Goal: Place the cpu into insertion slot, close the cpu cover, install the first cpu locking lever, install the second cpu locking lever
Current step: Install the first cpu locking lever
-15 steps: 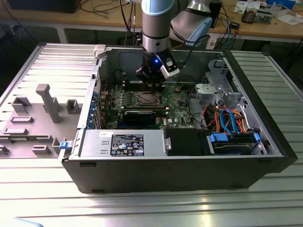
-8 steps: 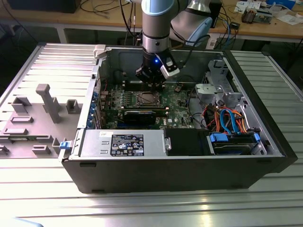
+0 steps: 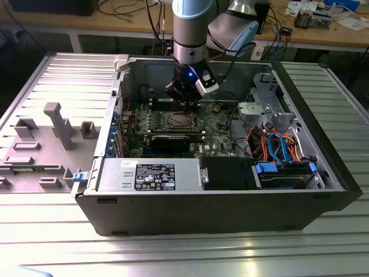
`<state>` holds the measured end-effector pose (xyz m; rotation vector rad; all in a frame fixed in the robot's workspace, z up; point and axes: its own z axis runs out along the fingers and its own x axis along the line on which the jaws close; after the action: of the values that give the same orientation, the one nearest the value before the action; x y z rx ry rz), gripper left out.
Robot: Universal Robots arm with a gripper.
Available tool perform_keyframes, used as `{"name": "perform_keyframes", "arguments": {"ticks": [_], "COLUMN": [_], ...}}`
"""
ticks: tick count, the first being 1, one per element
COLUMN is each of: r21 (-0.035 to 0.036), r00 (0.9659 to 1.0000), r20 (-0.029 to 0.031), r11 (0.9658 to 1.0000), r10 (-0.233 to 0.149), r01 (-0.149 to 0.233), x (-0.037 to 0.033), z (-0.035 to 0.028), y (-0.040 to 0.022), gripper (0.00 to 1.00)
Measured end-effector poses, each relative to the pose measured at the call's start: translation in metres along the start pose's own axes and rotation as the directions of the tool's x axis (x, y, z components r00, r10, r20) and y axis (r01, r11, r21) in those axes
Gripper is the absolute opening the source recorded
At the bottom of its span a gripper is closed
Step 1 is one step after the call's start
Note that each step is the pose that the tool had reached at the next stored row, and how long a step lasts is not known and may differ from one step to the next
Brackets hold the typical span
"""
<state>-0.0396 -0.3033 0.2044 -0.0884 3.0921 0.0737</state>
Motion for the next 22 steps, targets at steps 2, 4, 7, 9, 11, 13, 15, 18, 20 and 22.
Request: {"name": "perform_keyframes", "arguments": {"ticks": [2,4,7,9,11,13,15,18,20,22], "r21": [0.0011,0.0022,0.0033,0.0036,0.0038,0.0039,0.0044,0.0042,0.0041,0.004], "r00": [1.0,1.0,1.0,1.0,1.0,1.0,1.0,1.0,1.0,1.0], "r20": [-0.0001,-0.0002,-0.0003,-0.0002,-0.0002,-0.0002,-0.0003,-0.0003,-0.0002,-0.0002], "r11": [1.0,1.0,1.0,1.0,1.0,1.0,1.0,1.0,1.0,1.0], "r10": [0.0,0.0,0.0,0.0,0.0,0.0,0.0,0.0,0.0,0.0], "r01": [0.0,0.0,0.0,0.0,0.0,0.0,0.0,0.0,0.0,0.0], "x": [0.0,0.0,0.0,0.0001,0.0001,0.0001,0.0001,0.0001,0.0001,0.0001], "z": [0.0,0.0001,0.0001,0.0001,0.0001,0.0001,0.0,0.0,0.0,-0.0001], "y": [0.0,0.0,0.0,-0.0002,-0.0009,-0.0012,-0.0017,-0.0017,-0.0017,-0.0017], "gripper": [0.11,0.11,0.11,0.11,0.11,0.11,0.11,0.11,0.11,0.11]}}
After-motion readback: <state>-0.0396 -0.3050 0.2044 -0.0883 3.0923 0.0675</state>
